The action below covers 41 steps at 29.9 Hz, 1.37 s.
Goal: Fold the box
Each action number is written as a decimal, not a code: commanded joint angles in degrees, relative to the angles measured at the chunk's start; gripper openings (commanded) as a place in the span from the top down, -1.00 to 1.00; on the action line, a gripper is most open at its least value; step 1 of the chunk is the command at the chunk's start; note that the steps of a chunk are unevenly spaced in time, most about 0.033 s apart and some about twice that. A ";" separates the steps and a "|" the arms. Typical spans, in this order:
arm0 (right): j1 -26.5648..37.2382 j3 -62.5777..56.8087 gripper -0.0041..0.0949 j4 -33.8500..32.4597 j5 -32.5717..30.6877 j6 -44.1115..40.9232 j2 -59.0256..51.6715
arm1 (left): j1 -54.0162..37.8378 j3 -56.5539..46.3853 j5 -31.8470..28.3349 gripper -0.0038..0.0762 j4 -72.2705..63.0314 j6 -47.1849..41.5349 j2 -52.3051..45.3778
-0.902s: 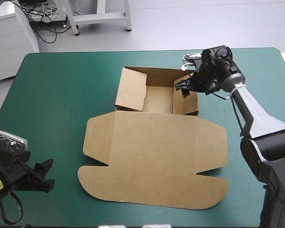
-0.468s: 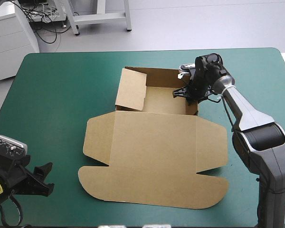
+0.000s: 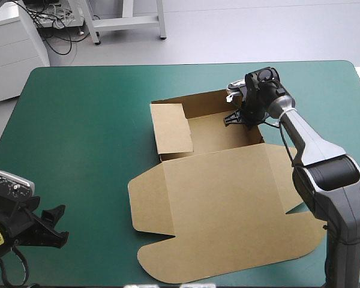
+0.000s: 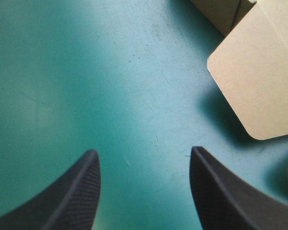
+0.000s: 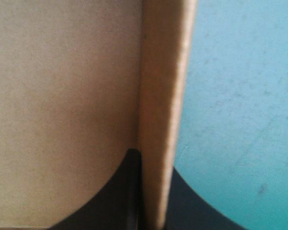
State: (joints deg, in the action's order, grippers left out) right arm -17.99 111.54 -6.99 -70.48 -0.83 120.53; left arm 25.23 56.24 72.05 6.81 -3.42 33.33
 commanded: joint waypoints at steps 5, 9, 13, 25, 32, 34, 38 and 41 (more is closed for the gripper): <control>5.04 1.43 0.96 -7.69 -0.48 1.38 -3.72 | 0.35 1.38 -2.40 -0.02 0.10 0.18 0.27; 8.73 1.43 0.96 -7.81 -0.59 2.95 -3.72 | 0.35 1.38 -2.29 -0.02 0.10 0.71 0.27; 13.33 1.43 0.96 -7.81 -0.81 3.34 -3.72 | 0.35 1.38 -2.30 -0.02 0.10 0.87 0.27; 27.16 1.43 0.96 -7.80 0.53 7.23 -3.72 | 0.35 1.38 -1.26 -0.02 0.10 0.87 0.27; 31.40 1.43 0.96 -4.65 1.34 7.82 -3.72 | 0.35 1.38 -0.88 -0.01 0.88 0.87 0.27; 31.79 1.43 0.96 -4.46 1.60 7.82 -3.72 | 0.35 1.38 -0.99 -0.01 1.34 0.87 0.27; 31.79 1.43 0.96 -4.46 2.35 7.82 -3.72 | 0.35 1.38 -0.88 -0.01 1.43 0.87 0.27; 31.79 1.43 0.95 -4.33 2.62 7.82 -3.72 | 0.35 1.38 -0.64 -0.01 1.43 0.87 0.27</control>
State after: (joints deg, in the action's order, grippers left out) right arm 13.14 111.54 -7.29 -70.22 6.54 120.36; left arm 25.23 56.24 72.05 7.49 -2.32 33.33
